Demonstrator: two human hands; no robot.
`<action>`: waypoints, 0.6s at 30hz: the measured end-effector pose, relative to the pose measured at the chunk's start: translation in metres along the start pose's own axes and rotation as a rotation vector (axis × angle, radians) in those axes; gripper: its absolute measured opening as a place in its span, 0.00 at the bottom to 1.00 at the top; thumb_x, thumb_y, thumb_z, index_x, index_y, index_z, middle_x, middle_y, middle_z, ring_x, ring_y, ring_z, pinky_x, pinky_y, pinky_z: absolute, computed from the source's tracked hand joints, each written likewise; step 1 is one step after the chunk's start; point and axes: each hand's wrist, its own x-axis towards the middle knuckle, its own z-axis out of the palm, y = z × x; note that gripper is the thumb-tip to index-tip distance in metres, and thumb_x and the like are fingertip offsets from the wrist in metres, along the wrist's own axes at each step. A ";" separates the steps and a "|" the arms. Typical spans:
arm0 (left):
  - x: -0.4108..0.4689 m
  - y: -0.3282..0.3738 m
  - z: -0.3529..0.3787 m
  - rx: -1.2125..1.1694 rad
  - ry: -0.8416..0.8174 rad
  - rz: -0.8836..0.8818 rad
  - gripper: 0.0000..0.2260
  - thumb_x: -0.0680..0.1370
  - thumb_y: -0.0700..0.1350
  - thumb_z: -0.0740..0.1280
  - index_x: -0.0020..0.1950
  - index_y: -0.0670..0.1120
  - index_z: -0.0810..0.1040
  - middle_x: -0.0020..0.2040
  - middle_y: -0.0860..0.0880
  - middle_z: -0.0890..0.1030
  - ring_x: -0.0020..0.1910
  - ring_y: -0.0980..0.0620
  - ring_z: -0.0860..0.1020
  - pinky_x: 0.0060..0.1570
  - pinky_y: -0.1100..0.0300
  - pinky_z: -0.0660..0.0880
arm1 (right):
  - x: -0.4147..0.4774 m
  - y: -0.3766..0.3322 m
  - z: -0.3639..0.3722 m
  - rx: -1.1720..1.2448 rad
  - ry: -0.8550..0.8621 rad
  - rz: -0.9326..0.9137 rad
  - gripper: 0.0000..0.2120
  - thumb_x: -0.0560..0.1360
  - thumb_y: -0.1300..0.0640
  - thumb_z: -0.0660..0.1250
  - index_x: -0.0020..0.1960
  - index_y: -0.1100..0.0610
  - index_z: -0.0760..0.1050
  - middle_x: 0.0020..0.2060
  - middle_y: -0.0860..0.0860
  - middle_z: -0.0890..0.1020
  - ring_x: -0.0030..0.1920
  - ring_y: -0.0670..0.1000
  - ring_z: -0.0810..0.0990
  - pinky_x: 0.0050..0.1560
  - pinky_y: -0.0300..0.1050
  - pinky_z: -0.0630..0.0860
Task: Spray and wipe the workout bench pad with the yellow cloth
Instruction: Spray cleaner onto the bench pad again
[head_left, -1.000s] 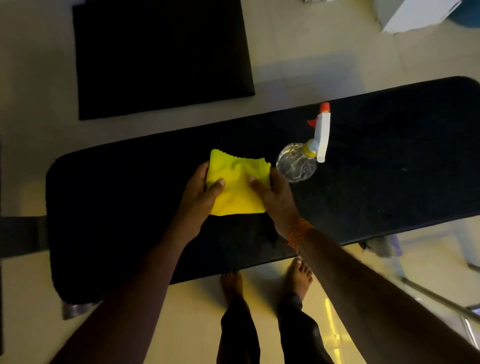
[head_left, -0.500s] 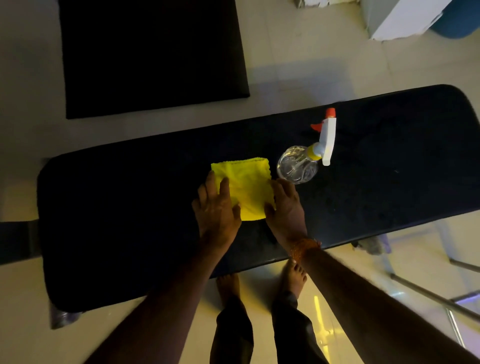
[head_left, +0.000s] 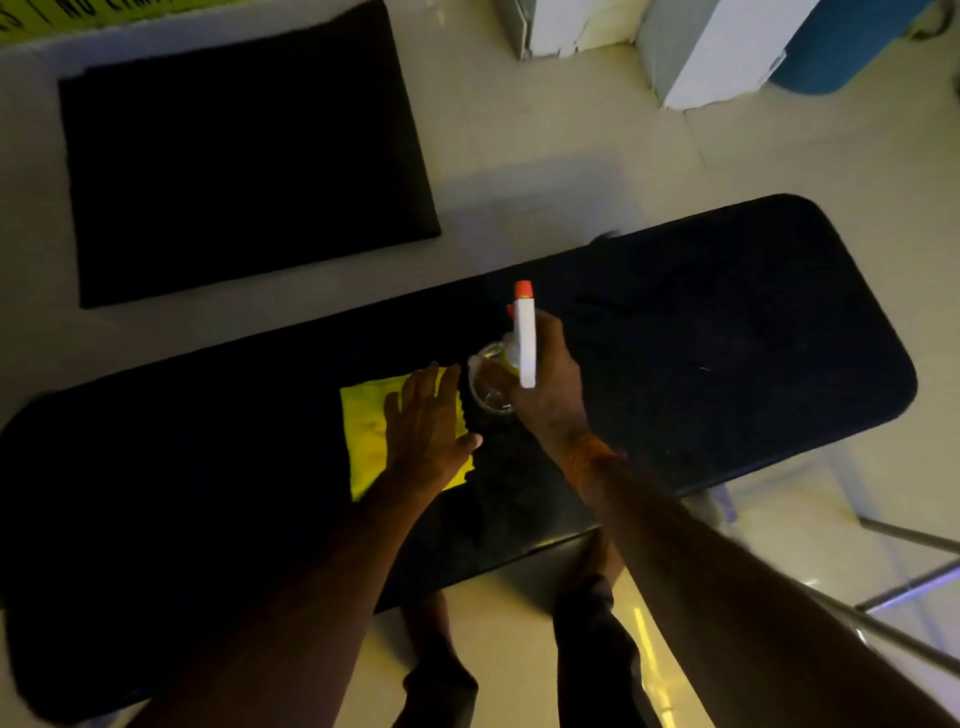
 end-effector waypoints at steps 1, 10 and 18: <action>0.002 0.004 0.001 0.003 -0.010 -0.019 0.42 0.75 0.59 0.72 0.82 0.50 0.54 0.82 0.45 0.56 0.81 0.44 0.54 0.76 0.42 0.57 | 0.009 -0.004 -0.002 -0.009 -0.022 -0.036 0.32 0.68 0.47 0.81 0.66 0.51 0.71 0.49 0.41 0.81 0.52 0.46 0.83 0.53 0.49 0.85; 0.036 0.077 -0.002 0.064 -0.080 -0.065 0.44 0.74 0.59 0.73 0.82 0.52 0.51 0.83 0.46 0.53 0.82 0.44 0.53 0.77 0.39 0.54 | 0.043 0.012 -0.079 0.271 0.107 0.020 0.26 0.75 0.61 0.74 0.63 0.38 0.70 0.50 0.36 0.79 0.49 0.38 0.81 0.52 0.36 0.80; 0.093 0.197 0.018 0.034 -0.134 0.111 0.46 0.73 0.60 0.75 0.82 0.54 0.51 0.83 0.44 0.49 0.82 0.40 0.50 0.77 0.40 0.61 | 0.053 0.039 -0.201 0.481 0.256 0.203 0.18 0.76 0.58 0.75 0.58 0.38 0.75 0.59 0.51 0.82 0.53 0.51 0.83 0.44 0.45 0.81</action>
